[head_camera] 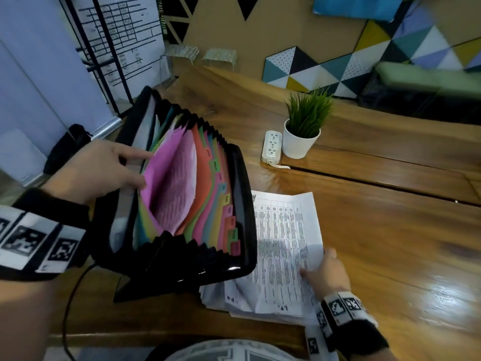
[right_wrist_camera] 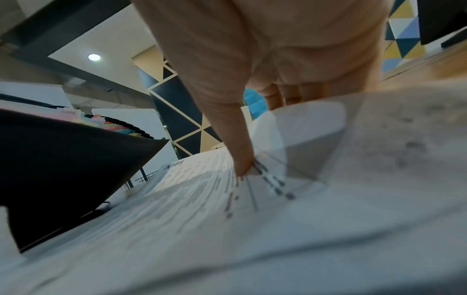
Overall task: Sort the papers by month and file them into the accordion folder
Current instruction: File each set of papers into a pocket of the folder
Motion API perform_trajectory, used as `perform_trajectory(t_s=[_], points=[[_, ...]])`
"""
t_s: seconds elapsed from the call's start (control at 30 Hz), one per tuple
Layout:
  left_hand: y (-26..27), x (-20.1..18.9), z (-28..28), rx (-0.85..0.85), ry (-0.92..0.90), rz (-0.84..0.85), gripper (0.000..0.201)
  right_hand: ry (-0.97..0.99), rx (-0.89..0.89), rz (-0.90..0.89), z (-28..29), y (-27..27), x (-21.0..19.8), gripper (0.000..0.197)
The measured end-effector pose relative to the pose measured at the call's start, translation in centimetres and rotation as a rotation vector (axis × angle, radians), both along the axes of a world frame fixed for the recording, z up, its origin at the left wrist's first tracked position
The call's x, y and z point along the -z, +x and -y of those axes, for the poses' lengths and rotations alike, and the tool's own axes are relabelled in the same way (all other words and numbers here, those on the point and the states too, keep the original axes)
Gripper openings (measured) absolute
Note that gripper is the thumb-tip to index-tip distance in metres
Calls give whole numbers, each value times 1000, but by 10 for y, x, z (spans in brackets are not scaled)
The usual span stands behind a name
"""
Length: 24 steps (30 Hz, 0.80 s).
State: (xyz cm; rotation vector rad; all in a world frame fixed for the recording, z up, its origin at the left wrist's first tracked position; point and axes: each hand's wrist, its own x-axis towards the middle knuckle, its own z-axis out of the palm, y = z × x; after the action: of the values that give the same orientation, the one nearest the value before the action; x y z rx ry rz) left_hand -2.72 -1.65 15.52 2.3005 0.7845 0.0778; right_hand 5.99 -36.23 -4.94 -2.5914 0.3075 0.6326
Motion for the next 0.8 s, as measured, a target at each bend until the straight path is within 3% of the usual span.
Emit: perform_trajectory(t_s=[0.07, 0.23, 0.43, 0.67, 0.8], points=[[-1, 3, 1, -21, 7, -8, 47, -10, 11, 60, 7, 3, -2, 31], [1, 13, 8, -15, 38, -68, 51, -28, -1, 152, 34, 10, -7, 11], [4, 19, 15, 39, 116, -126, 55, 68, 19, 360, 52, 14, -15, 19], [5, 21, 14, 46, 135, -139, 54, 192, 57, 194, 65, 17, -15, 27], [8, 22, 19, 46, 169, -164, 54, 304, 33, 80, 65, 16, -12, 10]])
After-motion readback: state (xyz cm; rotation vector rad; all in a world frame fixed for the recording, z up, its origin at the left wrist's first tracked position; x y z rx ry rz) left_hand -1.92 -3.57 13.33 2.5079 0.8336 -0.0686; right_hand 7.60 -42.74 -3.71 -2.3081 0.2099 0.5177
